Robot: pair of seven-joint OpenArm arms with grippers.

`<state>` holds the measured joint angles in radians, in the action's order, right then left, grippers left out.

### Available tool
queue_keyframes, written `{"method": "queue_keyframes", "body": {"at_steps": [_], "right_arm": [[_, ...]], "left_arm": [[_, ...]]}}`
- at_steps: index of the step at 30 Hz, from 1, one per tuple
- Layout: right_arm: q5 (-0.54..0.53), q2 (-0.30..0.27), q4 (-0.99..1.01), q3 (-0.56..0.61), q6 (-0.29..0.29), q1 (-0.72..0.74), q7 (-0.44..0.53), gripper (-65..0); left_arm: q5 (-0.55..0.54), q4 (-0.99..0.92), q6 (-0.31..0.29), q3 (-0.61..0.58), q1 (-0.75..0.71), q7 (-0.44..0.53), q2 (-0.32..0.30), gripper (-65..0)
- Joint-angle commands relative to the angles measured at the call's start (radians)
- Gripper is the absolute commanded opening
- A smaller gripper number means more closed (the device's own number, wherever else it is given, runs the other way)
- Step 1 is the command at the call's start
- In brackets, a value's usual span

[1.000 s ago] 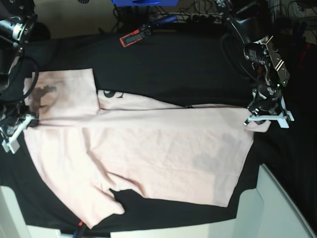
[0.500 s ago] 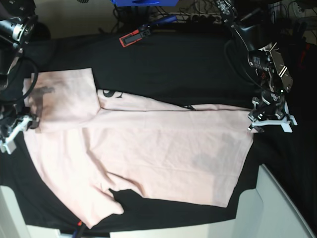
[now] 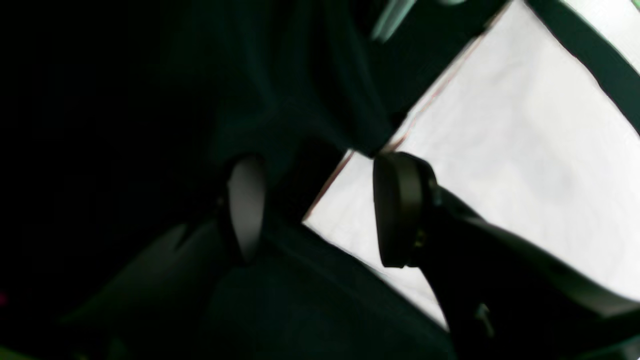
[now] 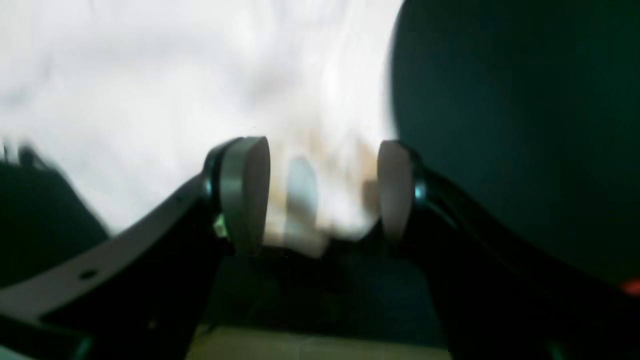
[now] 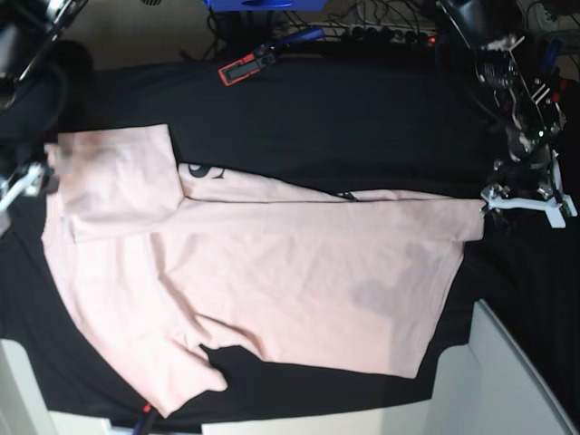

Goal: Fold the T-shirt properly
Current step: 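Open both grippers and release the folded shirt half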

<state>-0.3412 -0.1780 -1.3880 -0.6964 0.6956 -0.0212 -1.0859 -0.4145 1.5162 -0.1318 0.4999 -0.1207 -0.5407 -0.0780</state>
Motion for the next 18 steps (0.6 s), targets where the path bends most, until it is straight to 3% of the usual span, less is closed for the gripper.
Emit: {"method": "queue_keyframes", "body": {"at_steps": [1,3,5,9,10,18], "right_arm": [[-0.016,-0.01,-0.032,-0.006,0.003,-0.01,0.017,-31.9],[-0.02,0.013,-0.047,-0.007,0.003,-0.058,0.033,-31.9],[-0.02,0.041,-0.05,-0.007,0.003,-0.092,0.063,-31.9],[-0.02,0.059,-0.047,-0.007,0.003,-0.131,0.1,-31.9],[-0.02,0.062,-0.046,-0.007,0.003,-0.133,0.1,-31.9],[-0.016,0.076,-0.044,-0.007,0.003,-0.136,0.103,-31.9]], "left_arm": [[0.001,0.04,0.001,-0.016,-0.033,0.012,-0.015,-31.1],[0.001,0.079,0.001,-0.045,-0.112,0.014,-0.036,-31.2],[0.001,0.083,0.001,-0.063,-0.167,0.014,-0.056,-36.4],[0.001,0.076,0.001,-0.073,-0.231,0.014,-0.067,-61.6],[0.001,0.07,0.001,-0.073,-0.238,0.014,-0.069,-65.0],[0.001,0.01,0.001,-0.073,-0.251,0.014,-0.069,-65.0]]}}
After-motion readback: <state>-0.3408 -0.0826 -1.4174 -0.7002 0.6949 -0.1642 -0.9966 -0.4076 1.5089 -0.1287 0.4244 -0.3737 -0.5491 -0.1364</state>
